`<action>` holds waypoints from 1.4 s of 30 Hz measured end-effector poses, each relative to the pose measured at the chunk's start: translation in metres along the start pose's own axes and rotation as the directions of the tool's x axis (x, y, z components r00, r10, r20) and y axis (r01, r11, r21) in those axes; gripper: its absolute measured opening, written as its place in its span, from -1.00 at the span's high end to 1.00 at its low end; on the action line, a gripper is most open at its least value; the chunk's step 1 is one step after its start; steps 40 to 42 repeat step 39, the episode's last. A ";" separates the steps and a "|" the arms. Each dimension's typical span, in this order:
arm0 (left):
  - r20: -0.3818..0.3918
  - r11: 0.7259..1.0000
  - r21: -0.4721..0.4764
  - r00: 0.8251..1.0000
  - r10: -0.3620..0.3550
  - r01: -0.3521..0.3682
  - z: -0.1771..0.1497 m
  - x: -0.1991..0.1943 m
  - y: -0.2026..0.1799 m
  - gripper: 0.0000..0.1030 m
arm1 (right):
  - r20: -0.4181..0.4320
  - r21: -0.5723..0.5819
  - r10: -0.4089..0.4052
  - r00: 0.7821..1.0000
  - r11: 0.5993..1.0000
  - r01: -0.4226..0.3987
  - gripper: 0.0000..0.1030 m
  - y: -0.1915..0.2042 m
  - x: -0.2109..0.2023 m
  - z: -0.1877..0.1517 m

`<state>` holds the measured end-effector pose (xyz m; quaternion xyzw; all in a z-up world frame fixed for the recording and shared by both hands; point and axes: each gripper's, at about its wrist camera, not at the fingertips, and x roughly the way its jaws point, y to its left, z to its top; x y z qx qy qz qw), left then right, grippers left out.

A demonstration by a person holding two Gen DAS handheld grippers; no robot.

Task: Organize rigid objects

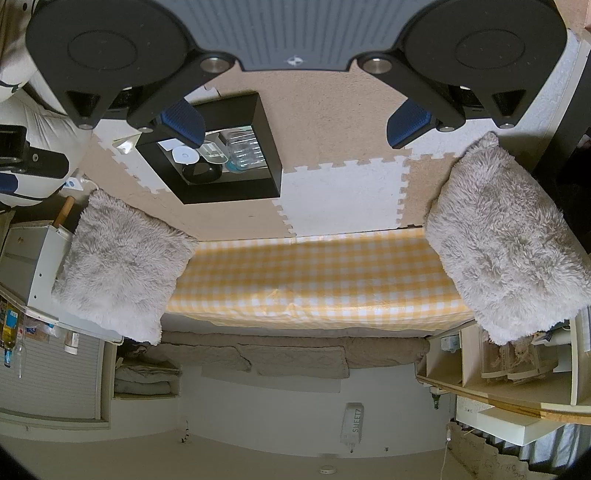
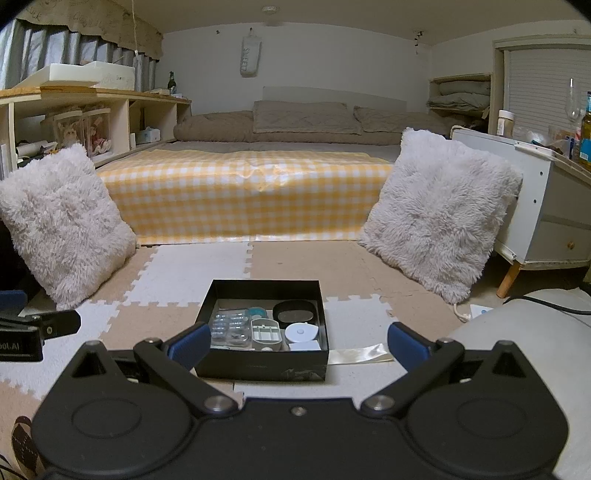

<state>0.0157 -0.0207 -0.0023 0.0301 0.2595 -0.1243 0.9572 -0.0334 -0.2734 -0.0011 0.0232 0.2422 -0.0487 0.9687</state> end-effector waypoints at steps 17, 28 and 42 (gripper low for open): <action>0.000 1.000 0.001 1.000 0.000 0.000 0.000 0.000 0.001 -1.00 | 0.001 -0.002 -0.001 1.000 1.000 0.001 -1.00 0.000 0.000 0.000; 0.003 1.000 0.002 1.000 -0.005 0.005 -0.001 -0.002 0.002 -1.00 | 0.001 -0.003 -0.001 1.000 1.000 0.001 -1.00 0.001 0.000 0.000; 0.004 1.000 0.005 1.000 -0.003 0.002 0.000 -0.001 0.005 -1.00 | 0.002 -0.003 -0.002 1.000 1.000 0.002 -1.00 0.001 0.000 0.000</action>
